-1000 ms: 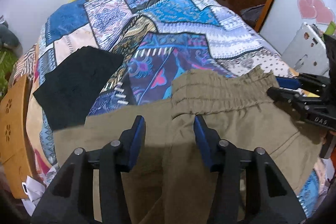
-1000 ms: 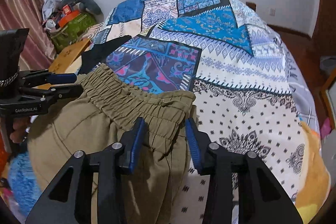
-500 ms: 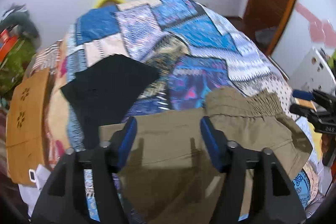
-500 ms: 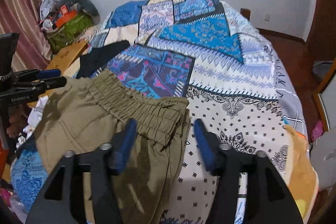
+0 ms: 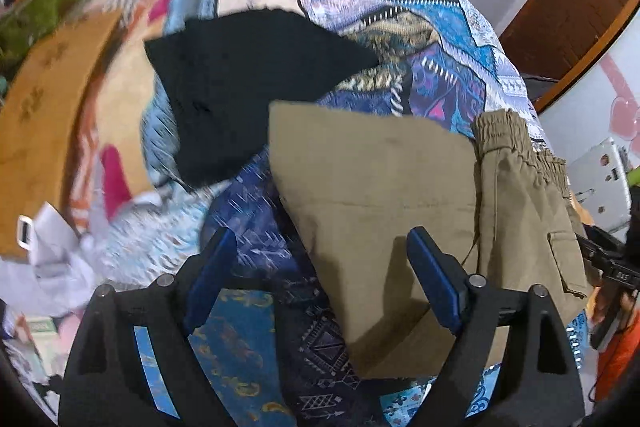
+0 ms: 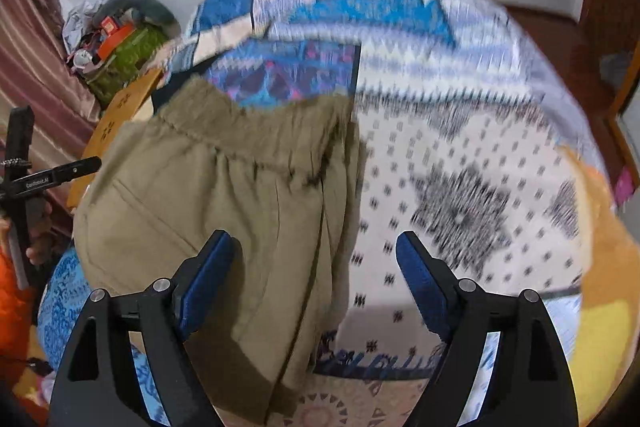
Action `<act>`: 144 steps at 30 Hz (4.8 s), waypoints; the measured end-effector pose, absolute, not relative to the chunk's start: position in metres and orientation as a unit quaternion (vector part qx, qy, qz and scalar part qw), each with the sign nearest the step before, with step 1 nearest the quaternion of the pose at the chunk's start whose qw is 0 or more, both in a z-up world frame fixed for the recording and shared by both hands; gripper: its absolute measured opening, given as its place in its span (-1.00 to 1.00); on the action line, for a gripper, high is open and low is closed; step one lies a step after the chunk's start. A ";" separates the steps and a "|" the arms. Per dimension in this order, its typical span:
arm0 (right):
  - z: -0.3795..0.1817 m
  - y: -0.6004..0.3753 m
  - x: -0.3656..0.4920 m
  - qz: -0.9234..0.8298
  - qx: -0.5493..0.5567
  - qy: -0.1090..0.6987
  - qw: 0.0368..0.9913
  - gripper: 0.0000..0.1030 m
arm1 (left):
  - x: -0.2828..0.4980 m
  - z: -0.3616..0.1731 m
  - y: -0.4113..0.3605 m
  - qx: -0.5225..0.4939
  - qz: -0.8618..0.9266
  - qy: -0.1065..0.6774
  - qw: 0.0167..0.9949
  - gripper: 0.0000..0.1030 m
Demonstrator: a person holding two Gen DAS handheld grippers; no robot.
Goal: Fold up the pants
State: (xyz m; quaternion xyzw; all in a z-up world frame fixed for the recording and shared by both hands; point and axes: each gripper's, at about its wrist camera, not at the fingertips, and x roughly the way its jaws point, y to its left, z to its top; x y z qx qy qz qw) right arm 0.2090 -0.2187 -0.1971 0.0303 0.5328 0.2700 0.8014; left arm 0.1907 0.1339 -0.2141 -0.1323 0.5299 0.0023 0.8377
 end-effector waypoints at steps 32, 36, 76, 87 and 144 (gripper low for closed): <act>-0.133 -0.179 0.242 0.322 0.064 0.457 0.826 -0.86 | 0.220 -0.117 0.100 -0.045 0.000 0.415 0.908 -0.90; -0.102 -0.155 0.255 0.336 0.051 0.421 0.841 -0.86 | 0.227 -0.084 0.119 -0.028 0.021 0.373 0.927 -0.90; -0.233 0.065 0.410 0.311 -0.121 0.537 0.775 -0.54 | 0.339 -0.294 0.313 -0.062 0.189 0.539 0.819 -0.63; -0.121 0.014 0.330 0.350 -0.096 0.419 0.832 -0.50 | 0.255 -0.160 0.257 -0.038 0.145 0.444 0.883 -0.60; 0.046 -0.077 0.052 0.350 0.004 0.089 0.933 1.00 | -0.025 0.050 0.105 -0.016 0.092 0.092 0.991 1.00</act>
